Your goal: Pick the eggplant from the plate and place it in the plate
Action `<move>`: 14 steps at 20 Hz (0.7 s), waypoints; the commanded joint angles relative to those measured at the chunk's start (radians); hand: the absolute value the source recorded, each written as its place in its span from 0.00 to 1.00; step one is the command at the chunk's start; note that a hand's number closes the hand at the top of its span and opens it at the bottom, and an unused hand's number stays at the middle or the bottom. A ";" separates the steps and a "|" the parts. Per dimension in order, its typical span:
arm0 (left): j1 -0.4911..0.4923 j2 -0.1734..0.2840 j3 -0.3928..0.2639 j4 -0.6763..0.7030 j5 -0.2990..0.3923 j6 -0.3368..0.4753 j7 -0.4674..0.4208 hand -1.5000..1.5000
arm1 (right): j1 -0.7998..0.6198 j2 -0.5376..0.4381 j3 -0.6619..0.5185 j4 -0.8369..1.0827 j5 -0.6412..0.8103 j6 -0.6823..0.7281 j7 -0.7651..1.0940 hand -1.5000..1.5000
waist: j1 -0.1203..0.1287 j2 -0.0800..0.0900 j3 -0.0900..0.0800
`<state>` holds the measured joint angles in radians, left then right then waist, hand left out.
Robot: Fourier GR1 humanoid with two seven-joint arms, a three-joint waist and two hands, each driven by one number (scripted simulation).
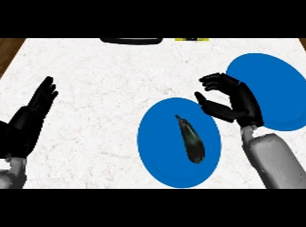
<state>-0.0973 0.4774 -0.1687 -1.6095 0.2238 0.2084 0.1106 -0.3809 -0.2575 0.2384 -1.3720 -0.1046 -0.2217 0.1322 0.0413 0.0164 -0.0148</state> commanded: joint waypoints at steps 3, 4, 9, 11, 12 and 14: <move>0.058 -0.077 -0.020 0.105 0.012 -0.030 -0.128 0.50 | 0.023 0.249 0.191 0.104 0.305 -0.419 0.057 0.00 | -0.023 -0.011 0.010; 0.062 -0.078 -0.009 0.177 0.000 -0.046 -0.185 0.50 | 0.038 0.251 0.246 0.095 0.313 -0.452 0.066 0.00 | -0.032 -0.012 0.011; 0.090 -0.076 0.017 0.184 0.013 -0.079 -0.222 0.50 | 0.056 0.255 0.394 0.073 0.565 -0.616 0.287 0.00 | -0.044 -0.022 0.012; -0.007 -0.086 0.048 0.326 0.010 -0.106 -0.262 0.50 | 0.036 0.229 0.390 0.036 0.653 -0.587 0.400 0.00 | -0.063 -0.020 0.011; 0.060 -0.048 0.060 0.242 0.023 -0.122 -0.232 0.50 | 0.063 0.239 0.409 -0.001 0.720 -0.601 0.478 0.00 | -0.051 -0.023 0.013; 0.074 -0.130 0.007 0.205 -0.032 -0.035 -0.246 0.50 | 0.045 0.184 0.408 -0.103 0.800 -0.492 0.638 0.00 | -0.059 -0.027 0.012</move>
<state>-0.0413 0.3894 -0.1470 -1.3905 0.2213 0.1357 -0.1141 -0.3410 -0.0382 0.6093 -1.3695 0.5281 -0.7510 0.5544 -0.0078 -0.0045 -0.0030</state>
